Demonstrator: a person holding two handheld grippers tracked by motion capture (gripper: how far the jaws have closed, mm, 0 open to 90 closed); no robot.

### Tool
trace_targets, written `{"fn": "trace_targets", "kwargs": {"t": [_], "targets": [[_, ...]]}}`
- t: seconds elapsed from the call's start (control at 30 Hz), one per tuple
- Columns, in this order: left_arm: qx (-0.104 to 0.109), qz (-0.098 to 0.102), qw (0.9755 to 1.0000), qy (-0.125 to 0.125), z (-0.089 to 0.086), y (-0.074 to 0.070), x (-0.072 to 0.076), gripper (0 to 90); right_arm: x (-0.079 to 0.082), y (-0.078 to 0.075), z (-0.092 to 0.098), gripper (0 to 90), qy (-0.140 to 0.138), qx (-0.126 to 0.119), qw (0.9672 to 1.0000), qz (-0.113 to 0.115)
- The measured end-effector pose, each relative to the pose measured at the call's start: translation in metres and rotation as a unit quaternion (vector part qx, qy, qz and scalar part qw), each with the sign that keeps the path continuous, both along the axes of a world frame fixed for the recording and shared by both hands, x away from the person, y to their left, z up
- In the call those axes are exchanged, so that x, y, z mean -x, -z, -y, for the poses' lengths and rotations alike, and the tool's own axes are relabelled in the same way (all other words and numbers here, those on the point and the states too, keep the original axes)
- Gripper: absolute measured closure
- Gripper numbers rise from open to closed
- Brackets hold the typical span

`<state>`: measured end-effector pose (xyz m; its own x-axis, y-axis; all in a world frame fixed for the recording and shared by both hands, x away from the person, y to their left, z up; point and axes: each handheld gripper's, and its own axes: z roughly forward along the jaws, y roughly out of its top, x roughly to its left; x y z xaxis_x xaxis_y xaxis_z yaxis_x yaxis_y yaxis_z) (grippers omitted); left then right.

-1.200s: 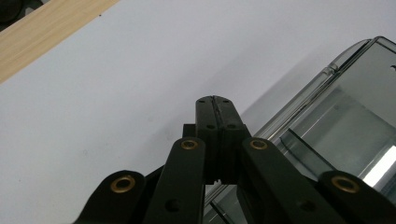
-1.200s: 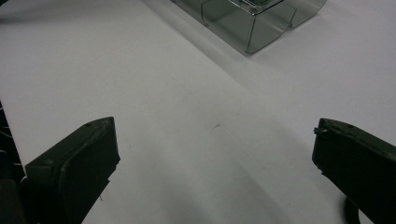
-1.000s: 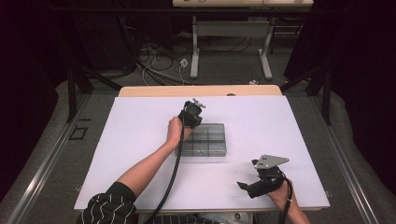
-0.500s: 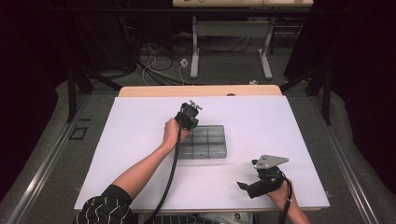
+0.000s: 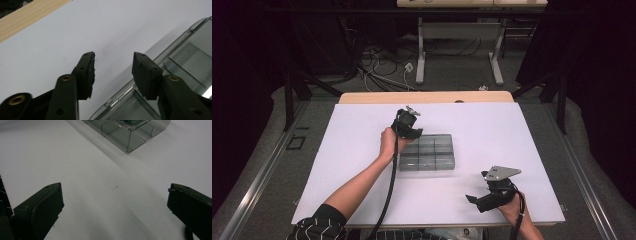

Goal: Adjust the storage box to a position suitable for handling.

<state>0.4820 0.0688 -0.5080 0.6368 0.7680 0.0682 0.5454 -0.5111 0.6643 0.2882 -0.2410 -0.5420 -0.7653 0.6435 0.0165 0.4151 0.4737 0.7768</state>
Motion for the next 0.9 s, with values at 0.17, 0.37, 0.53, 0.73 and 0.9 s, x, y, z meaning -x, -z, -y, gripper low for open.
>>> {"fn": "trace_targets", "kwargs": {"t": [0.17, 0.37, 0.53, 0.73, 0.9], "targets": [[0.014, 0.004, 0.9999, -0.003, -0.017, -0.005, 0.010, 28.6, 0.000, 0.001, -0.001, 0.0, 0.002, -0.003, 1.0000, 0.001], [0.021, 0.016, 0.9996, 0.008, -0.038, -0.007, 0.027, 17.4, 0.000, 0.001, -0.001, 0.0, 0.003, 0.000, 1.0000, -0.005], [0.030, 0.019, 0.9993, 0.010, -0.054, -0.003, 0.043, 13.8, 0.000, 0.001, -0.001, 0.0, 0.001, 0.005, 1.0000, -0.006], [0.053, 0.009, 0.9985, 0.007, -0.072, -0.004, 0.058, 3.1, 0.000, 0.001, -0.001, 0.0, 0.003, 0.004, 1.0000, -0.004], [0.068, 0.008, 0.9976, 0.008, -0.085, -0.001, 0.071, 0.0, 0.001, 0.001, -0.001, 0.0, 0.004, -0.001, 1.0000, 0.002]]}}
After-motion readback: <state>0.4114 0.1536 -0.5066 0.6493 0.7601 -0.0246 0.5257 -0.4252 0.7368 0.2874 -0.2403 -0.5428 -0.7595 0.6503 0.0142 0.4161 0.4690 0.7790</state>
